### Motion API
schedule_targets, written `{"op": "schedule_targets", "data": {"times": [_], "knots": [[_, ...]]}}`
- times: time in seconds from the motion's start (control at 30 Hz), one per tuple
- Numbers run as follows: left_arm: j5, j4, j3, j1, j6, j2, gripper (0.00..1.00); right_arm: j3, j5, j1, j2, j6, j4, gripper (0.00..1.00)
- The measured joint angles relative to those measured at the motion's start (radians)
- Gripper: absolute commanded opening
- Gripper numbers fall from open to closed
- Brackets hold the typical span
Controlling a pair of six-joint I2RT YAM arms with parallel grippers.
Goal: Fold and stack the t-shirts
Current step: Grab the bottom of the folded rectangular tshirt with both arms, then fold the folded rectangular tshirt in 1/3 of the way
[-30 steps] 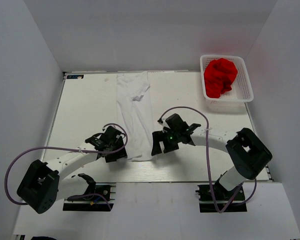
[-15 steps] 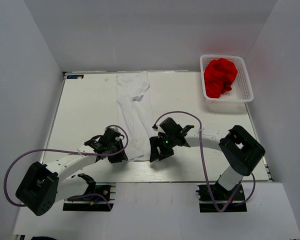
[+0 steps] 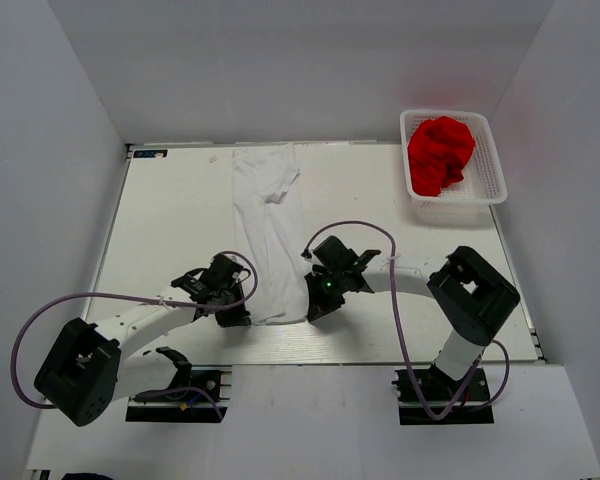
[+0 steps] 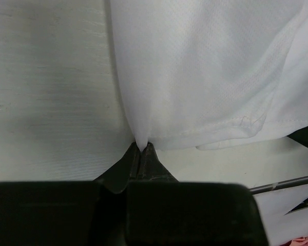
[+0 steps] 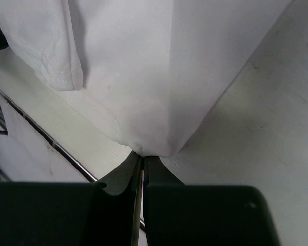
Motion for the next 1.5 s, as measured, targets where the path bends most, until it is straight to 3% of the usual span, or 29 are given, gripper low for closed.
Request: {"op": "schedule_targets", "data": {"times": [0.4,0.63,0.9,1.2,1.5], "knots": [[-0.126,-0.142,0.236,0.008,0.026,0.017,0.00,0.105,0.196,0.006,-0.084,-0.117,0.008,0.00],[-0.270,-0.184,0.416,0.017,0.003,0.166,0.00,0.263,0.346,-0.003,-0.045,-0.184,0.004,0.00],[-0.477,-0.251,0.727,0.083,-0.035,0.386,0.00,0.449,0.472,-0.063,0.085,-0.220,0.022,0.00],[-0.558,-0.192,0.965,0.162,0.054,0.605,0.00,0.685,0.478,-0.139,0.278,-0.262,0.040,0.00],[-0.541,-0.164,1.055,0.227,0.111,0.779,0.01,0.863,0.414,-0.191,0.447,-0.270,0.032,0.00]]}}
